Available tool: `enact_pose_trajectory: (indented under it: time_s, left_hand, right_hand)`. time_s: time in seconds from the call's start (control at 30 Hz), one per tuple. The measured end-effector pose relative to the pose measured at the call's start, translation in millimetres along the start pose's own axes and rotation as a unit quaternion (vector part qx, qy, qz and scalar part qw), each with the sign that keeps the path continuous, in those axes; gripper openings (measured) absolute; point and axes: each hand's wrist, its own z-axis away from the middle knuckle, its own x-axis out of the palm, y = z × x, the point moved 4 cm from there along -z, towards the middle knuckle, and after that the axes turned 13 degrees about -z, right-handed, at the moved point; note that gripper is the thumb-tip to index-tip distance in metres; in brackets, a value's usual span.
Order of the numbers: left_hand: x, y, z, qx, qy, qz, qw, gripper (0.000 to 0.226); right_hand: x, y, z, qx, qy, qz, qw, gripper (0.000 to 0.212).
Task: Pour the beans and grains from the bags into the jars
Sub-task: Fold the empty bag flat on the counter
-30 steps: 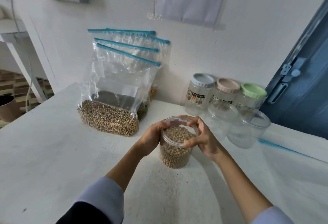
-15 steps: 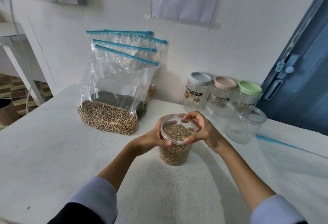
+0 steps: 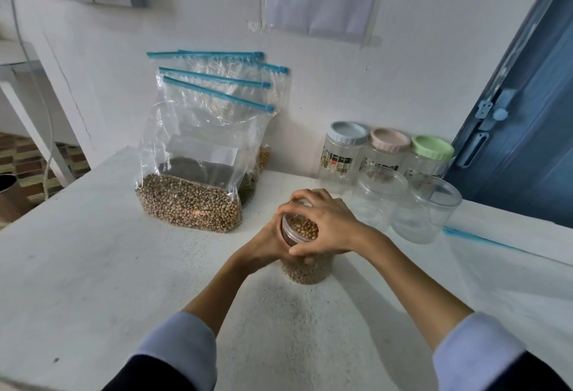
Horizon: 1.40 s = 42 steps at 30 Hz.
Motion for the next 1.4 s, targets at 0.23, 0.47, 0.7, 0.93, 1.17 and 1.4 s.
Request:
enact_pose_trajectory:
  time_s: [0.23,0.47,0.7,0.93,1.17,1.4]
  left_hand:
    - [-8,10,-8,-0.038,-0.136,-0.038,0.989,0.093]
    - [-11,-3,1,-0.078,-0.093,-0.041,0.992,0.095]
    - [12,3,5,-0.039,-0.011,-0.038,0.998,0.099]
    - [16,1,-1,-0.029,-0.005,-0.069,0.997,0.106]
    - [17,6,2,-0.017,-0.052,-0.012,0.998,0.103]
    - [39,11,3,-0.013,0.035,-0.003,0.999,0.099]
  right_hand:
    - [-7,4,3,-0.078,-0.051,-0.023,0.995,0.079]
    - [-2,5,8,-0.008,0.014,-0.063,0.998,0.078]
    - [7,-8,6,0.119,0.119,0.046,0.985,0.066]
    - [-22,-17,2,0.226,0.019,0.178,0.958,0.1]
    - [-9,-4,15,0.044,-0.093,0.049,0.994,0.071]
    - [2,4,11,0.176,0.127,0.079,0.973,0.049]
